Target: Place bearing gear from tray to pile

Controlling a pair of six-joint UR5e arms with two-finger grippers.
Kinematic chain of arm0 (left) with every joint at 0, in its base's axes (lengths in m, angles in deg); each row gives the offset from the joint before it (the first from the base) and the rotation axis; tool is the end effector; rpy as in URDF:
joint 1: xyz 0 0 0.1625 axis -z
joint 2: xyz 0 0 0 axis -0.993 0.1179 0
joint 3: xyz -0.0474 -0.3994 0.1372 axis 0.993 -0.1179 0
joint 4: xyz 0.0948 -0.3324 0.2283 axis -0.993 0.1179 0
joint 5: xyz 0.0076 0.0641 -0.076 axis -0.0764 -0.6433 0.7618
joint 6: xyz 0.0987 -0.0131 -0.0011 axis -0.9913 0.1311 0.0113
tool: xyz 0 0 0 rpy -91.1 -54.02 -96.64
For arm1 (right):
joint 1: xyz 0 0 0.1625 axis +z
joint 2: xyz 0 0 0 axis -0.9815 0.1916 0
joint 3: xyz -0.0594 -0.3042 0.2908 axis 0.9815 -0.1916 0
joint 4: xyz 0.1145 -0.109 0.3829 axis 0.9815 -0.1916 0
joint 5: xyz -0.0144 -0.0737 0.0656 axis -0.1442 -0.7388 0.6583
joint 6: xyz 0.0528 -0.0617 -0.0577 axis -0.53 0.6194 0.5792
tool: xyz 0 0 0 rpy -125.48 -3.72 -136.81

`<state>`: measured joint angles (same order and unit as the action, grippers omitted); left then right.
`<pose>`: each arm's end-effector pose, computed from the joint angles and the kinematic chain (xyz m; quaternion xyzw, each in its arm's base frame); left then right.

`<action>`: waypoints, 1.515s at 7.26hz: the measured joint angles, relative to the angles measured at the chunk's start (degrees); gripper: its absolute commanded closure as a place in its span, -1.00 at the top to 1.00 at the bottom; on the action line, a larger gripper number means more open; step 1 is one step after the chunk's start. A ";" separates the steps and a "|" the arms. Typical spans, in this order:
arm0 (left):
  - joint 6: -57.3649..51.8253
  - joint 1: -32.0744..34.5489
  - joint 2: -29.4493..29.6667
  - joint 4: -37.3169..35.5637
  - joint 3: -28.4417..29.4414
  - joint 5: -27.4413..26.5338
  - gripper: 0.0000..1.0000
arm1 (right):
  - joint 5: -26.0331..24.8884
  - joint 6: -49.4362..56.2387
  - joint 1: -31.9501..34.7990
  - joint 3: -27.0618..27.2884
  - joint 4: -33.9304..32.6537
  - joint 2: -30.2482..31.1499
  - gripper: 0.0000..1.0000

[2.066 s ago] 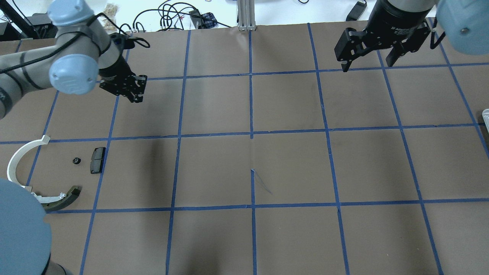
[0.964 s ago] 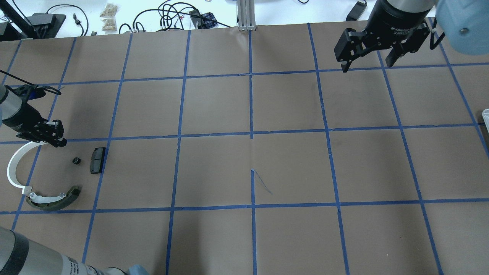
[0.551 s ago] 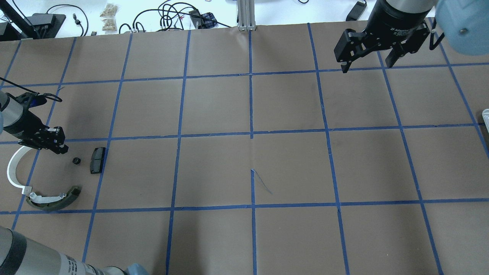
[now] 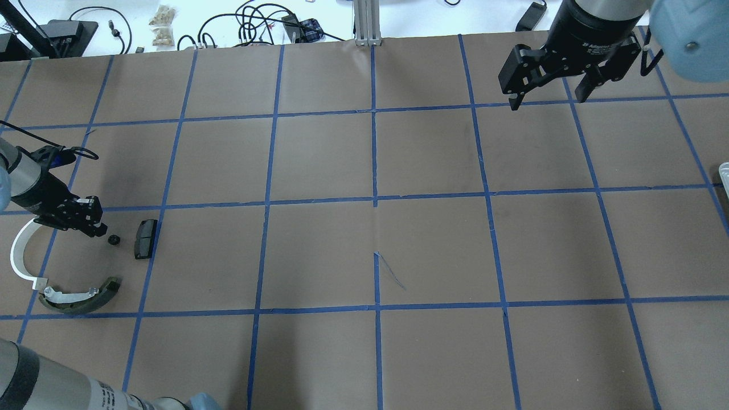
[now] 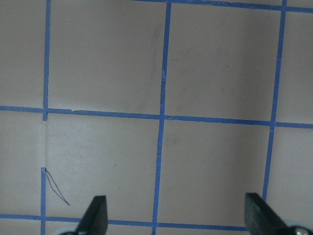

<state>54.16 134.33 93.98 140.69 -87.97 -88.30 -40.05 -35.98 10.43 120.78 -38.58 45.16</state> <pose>0.2419 -0.5141 0.1967 0.0653 -0.9921 -0.0838 0.0665 0.1271 -0.5124 0.5078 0.0358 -0.9987 0.0358 0.0047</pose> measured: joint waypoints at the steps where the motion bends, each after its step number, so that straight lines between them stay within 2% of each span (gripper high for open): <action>1: 0.02 -0.17 0.15 -0.13 -0.05 -0.33 -0.83 | 0.00 -0.04 0.00 0.03 0.00 0.00 1.00; 3: 0.03 -0.56 0.42 -0.41 -0.11 -0.77 -0.41 | 0.00 -0.07 0.00 0.03 0.00 -0.03 1.00; 4: 0.16 -0.59 0.51 -0.45 -0.27 -0.91 -0.11 | 0.00 -0.07 0.00 0.03 -0.01 -0.06 1.00; 5: 0.37 -0.59 0.53 -0.47 -0.51 -0.94 0.09 | 0.00 -0.05 0.00 0.08 -0.01 -0.06 1.00; 6: 0.54 -0.58 0.54 -0.45 -0.68 -0.95 0.99 | 0.02 -0.01 -0.03 0.30 -0.10 -0.01 1.00; 9: 0.56 -0.43 0.28 -0.23 -0.12 -1.10 1.00 | 0.08 0.02 -0.15 1.08 -0.50 0.08 1.00; 11: 1.01 1.61 -1.01 2.97 3.88 -1.15 1.00 | 0.09 0.02 -0.21 1.13 -0.53 0.06 1.00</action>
<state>55.17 135.94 92.97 143.66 -84.09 -89.45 -39.97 -35.96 10.22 121.91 -39.11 45.21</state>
